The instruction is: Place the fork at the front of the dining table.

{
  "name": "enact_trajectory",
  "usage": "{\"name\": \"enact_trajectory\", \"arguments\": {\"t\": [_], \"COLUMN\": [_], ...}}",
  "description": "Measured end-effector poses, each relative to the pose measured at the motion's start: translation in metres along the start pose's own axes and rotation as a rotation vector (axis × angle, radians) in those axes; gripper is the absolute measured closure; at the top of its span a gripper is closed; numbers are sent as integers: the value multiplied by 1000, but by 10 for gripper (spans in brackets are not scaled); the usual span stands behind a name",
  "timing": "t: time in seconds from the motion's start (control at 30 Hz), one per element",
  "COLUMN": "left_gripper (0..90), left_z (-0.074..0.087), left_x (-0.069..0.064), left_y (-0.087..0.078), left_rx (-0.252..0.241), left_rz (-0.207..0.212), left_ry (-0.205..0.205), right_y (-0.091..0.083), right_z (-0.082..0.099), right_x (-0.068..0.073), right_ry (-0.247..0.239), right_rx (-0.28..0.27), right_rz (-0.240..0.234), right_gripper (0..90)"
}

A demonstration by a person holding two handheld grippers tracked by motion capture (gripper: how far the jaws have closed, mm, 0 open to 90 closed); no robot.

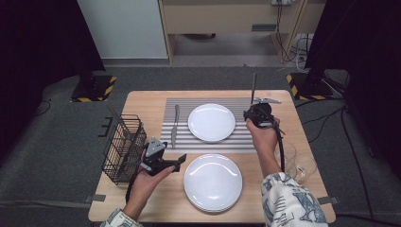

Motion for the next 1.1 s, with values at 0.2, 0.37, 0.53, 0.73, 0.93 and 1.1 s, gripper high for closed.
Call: {"name": "enact_trajectory", "arguments": {"t": [0.2, 0.37, 0.53, 0.73, 0.93, 1.1], "left_gripper": [62, 62, 62, 62, 62, 62], "left_z": [0, 1, 1, 1, 2, 1], "left_x": [0, 1, 0, 0, 0, 0], "left_y": [0, 0, 1, 0, 0, 0], "left_rx": [0, 3, 6, 5, 5, 5], "left_rz": [-3, -3, -1, -1, -3, -2], "left_ry": [2, 2, 5, 3, 1, 3], "right_y": [7, 12, 16, 20, 23, 25], "right_z": [11, 16, 22, 28, 32, 34], "right_x": [-1, -2, -3, -5, -5, -5], "right_ry": [-1, 2, 7, 8, 12, 4], "right_rx": [28, 41, 53, 63, 73, 83], "right_rz": [9, 14, 18, 21, 28, 29], "right_gripper": [677, 676, 676, 676, 676, 676]}}
Point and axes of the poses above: each handheld gripper's, and its own axes: y roughly forward along the jaws, z roughly out of its underside, x roughly to its left, the point moved 7 cm from there along y, roughly forward along the jaws, and after that the axes turned 12 degrees about -x, right-handed, at the moved point
